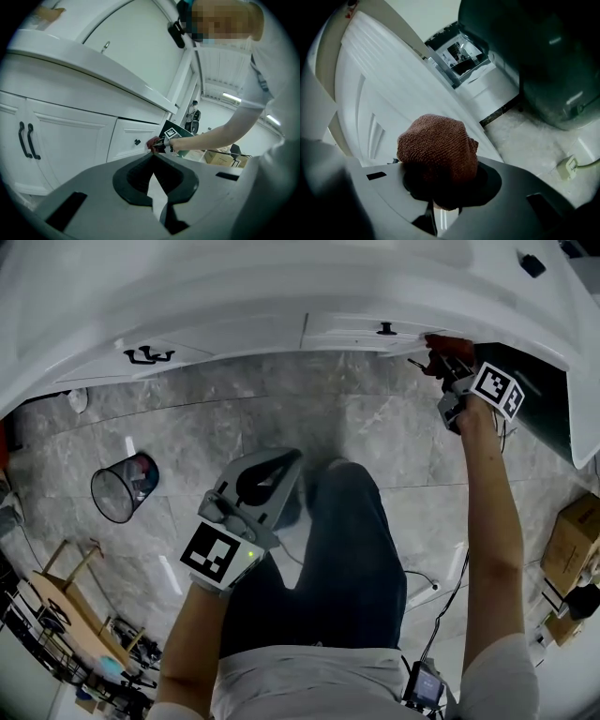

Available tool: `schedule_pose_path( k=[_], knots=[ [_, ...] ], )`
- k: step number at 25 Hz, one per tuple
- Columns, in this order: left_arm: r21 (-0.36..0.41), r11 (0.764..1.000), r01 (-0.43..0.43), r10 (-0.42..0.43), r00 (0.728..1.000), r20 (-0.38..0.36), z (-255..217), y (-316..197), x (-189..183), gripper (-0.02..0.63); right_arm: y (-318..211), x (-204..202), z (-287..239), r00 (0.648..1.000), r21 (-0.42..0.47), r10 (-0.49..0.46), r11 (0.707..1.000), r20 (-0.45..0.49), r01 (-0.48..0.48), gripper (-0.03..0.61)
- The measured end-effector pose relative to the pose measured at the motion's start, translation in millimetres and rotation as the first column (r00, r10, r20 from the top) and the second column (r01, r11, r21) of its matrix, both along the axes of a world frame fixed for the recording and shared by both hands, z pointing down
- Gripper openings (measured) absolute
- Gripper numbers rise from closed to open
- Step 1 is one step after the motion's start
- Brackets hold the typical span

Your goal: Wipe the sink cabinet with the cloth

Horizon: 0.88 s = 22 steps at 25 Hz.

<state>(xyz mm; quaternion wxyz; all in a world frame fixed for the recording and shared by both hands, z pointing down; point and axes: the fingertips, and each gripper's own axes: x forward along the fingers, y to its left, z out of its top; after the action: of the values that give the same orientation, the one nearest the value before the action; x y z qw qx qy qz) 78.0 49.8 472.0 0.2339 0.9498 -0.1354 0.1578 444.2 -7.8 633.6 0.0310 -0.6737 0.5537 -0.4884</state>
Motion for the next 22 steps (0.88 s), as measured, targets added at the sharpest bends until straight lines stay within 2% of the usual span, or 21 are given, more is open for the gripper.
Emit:
schedule_pose_path(
  k=[13,22],
  knots=[
    [-0.048,0.999,0.001,-0.002,0.999,-0.038,-69,27,-17,0.011,1,-2,-95,0.999,0.006,-0.005,1.0,-0.054,0.005,0.101],
    [-0.083,0.996,0.029,-0.032,0.999,-0.041,-81,29,-37,0.011,-6,-21,-123,0.997,-0.007,-0.023,1.0,-0.071,0.023,0.1]
  ],
)
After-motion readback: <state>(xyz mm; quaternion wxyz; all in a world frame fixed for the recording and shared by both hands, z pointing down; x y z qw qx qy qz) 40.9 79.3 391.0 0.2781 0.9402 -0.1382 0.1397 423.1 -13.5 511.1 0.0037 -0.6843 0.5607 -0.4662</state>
